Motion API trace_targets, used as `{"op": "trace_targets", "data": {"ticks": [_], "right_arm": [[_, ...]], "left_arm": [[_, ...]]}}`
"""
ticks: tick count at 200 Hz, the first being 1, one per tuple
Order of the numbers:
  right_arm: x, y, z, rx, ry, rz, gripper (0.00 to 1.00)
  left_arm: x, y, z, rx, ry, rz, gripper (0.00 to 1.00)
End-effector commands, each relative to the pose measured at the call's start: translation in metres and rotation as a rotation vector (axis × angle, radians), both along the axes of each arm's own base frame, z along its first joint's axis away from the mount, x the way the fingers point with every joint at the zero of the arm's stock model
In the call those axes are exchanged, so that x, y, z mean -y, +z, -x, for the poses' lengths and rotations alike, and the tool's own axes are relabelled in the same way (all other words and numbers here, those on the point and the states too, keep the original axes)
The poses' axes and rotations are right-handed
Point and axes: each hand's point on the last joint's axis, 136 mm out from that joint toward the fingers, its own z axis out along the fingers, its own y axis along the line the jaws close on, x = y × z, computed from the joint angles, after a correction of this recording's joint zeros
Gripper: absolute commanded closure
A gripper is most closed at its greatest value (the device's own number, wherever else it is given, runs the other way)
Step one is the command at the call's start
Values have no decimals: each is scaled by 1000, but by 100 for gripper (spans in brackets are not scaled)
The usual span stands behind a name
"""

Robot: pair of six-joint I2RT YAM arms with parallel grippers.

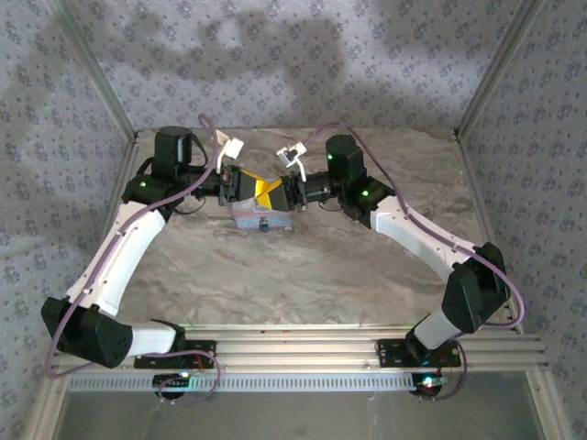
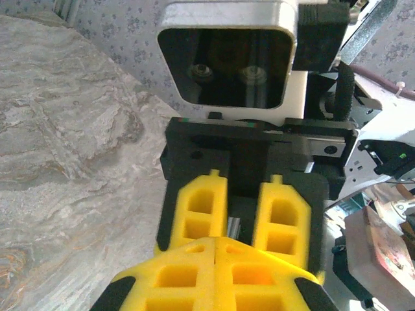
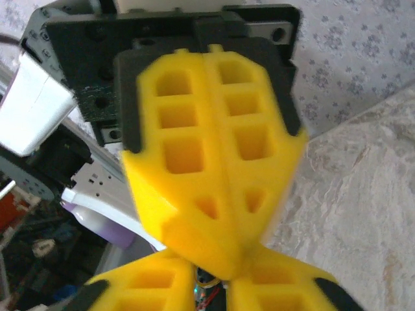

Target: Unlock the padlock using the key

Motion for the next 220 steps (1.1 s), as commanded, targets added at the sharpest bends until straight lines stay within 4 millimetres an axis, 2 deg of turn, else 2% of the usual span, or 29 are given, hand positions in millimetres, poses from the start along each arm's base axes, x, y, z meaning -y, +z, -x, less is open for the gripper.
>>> {"op": "trace_targets", "data": {"ticks": [1,33,58,70,107,128,166,220], "right_arm": [[-1,5,2,14,12,-20,98],[1,5,2,5,6,-14,100],[10,0,2,10,-24,5,70],[15,-2,0,6,-33,7,66],[23,-4,-2,2,-42,22,61],[25,3,-1,27,-53,18,61],[21,6,5,47,-40,28,61],[14,2,1,37,-37,33,64]], "left_arm": [[3,7,0,21,-16,14,100],[2,3,-2,21,-11,6,100],[3,2,-3,4,-13,-3,100],[2,2,-1,-3,-15,-7,100],[1,2,2,7,-19,-19,100],[1,2,3,9,-24,-18,100],[3,0,3,2,-51,-8,100],[5,0,3,-7,-72,-1,100]]}}
